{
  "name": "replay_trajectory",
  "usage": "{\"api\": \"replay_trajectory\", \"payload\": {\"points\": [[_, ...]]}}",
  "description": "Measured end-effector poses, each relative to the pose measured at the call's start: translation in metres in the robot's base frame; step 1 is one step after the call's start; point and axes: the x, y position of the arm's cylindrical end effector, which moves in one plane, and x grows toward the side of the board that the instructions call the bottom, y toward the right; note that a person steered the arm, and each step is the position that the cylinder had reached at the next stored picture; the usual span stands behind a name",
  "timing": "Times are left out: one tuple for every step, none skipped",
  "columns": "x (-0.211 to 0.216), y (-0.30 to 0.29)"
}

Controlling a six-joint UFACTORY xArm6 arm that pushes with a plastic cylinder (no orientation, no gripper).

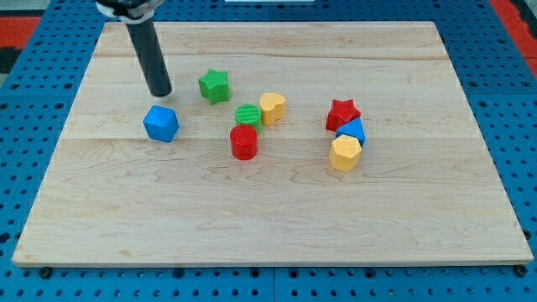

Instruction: Push the green star closer to the green circle

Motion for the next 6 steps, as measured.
{"api": "replay_trajectory", "payload": {"points": [[-0.020, 0.024], [-0.024, 0.079], [-0.018, 0.118], [-0.005, 0.125], [0.013, 0.123], [0.028, 0.148]]}}
